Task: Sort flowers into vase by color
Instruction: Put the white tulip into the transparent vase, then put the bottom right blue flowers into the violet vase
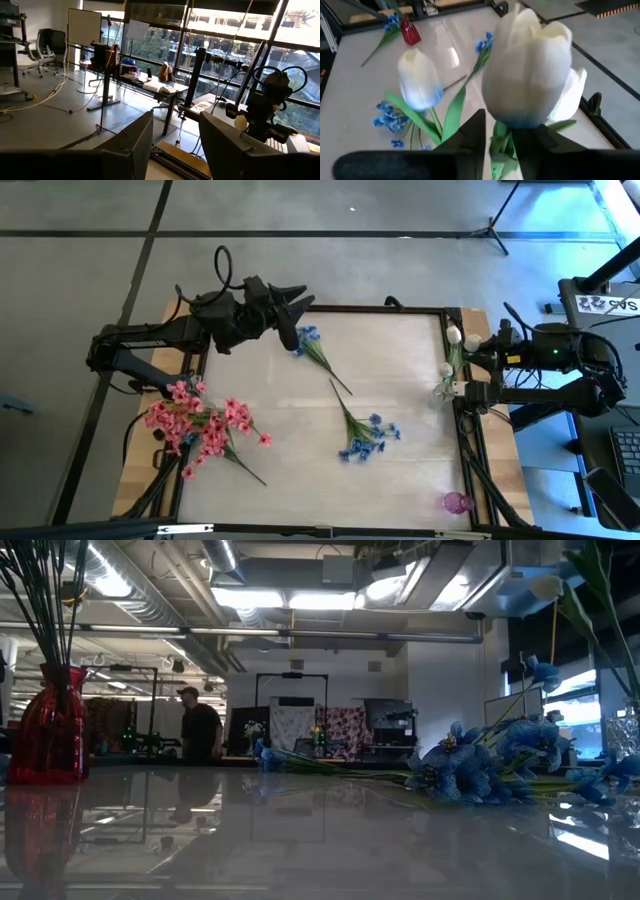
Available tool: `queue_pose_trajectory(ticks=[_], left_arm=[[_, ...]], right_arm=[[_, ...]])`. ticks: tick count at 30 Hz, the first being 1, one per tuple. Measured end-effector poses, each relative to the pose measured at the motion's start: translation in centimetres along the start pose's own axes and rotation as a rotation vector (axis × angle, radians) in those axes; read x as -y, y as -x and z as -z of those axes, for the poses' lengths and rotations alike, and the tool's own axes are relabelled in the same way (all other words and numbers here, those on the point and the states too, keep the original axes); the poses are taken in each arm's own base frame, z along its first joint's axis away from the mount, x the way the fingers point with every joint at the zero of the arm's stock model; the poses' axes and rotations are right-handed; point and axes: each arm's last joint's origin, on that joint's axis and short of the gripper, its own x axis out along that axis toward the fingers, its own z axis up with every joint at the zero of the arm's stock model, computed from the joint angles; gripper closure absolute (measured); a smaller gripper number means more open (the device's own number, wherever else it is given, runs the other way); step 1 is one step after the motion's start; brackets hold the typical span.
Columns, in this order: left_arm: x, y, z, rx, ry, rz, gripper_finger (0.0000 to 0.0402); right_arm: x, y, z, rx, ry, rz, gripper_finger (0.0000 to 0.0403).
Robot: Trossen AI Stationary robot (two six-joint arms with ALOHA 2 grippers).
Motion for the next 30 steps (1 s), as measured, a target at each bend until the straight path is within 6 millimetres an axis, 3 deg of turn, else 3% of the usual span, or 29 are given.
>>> queue_pose_trajectory(ticks=[9,16,23,30], left_arm=[[0.2,0.1,0.0,-0.003,0.025,0.017,0.0247],[0.9,0.5,0.1,-0.009,0.028,0.046,0.0247],[1.3,0.8,0.3,-0.020,0.025,0.064,0.0247],[2.0,1.1,0.4,-0.046,0.125,0.172,0.0247]], right_arm=[[-0.1,0.3,-1.5,-0.114,0.012,0.013,0.0204],[-0.1,2.3,-3.8,-0.133,0.016,0.034,0.0132],[0.0,3.6,-4.3,-0.138,-0.007,0.033,0.0116],[-0.1,5.4,-6.8,0.054,-0.080,-0.015,0.0116]])
